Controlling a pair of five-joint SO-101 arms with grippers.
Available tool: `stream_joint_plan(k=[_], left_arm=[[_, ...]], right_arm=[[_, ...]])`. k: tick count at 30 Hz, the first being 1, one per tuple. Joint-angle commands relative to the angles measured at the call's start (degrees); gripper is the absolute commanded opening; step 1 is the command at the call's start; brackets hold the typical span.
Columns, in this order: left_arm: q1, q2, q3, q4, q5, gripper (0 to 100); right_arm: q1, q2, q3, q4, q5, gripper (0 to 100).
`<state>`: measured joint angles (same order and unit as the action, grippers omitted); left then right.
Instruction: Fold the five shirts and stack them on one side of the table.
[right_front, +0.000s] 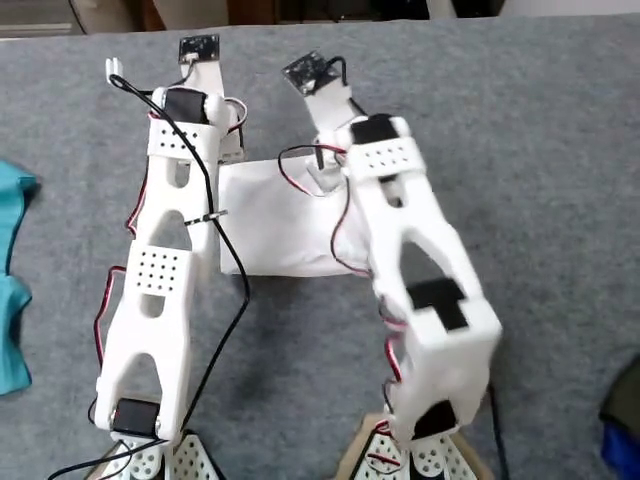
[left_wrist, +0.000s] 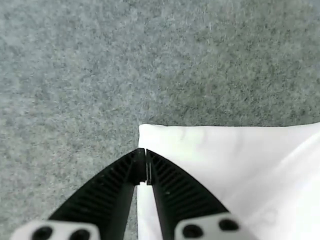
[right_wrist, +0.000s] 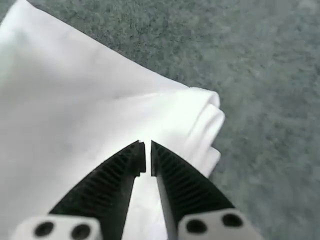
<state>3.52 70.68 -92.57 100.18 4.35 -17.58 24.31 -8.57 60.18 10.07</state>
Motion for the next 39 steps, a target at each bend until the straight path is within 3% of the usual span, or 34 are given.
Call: stream_joint_plan(k=[1, 8, 15, 18, 21, 27, 31, 39], left_arm=[[0.4, 2.8, -0.4, -0.7, 0.6, 2], [0.0, 8.0, -0.9, -7.5, 0.9, 2], [-0.3, 7.9, -0.5, -8.8, 0.9, 2], [-0.3, 7.7, -0.7, -8.0, 1.0, 2], [1.0, 5.8, -3.5, -2.3, 2.1, 2], [4.0, -10.0, 0.3, 0.9, 4.4, 2], [6.9, -21.1, 12.5, 0.9, 4.6, 2], [11.2, -49.2, 62.5, 0.3, 4.7, 2]], right_arm=[[1.8, 9.5, -8.8, -0.4, -0.6, 3.7], [8.0, 22.1, -24.0, 8.6, -0.2, 3.7], [9.0, 27.6, -34.1, 14.8, -0.2, 3.7], [8.8, 27.6, -37.1, 18.7, 0.6, 4.0], [6.0, 23.5, -44.4, 32.7, 6.5, 4.1], [4.6, 16.7, -56.0, 41.7, 5.0, 4.0], [4.9, 13.3, -56.3, 42.1, 5.0, 3.8], [4.5, 2.8, -37.1, 41.9, 5.6, 3.8]])
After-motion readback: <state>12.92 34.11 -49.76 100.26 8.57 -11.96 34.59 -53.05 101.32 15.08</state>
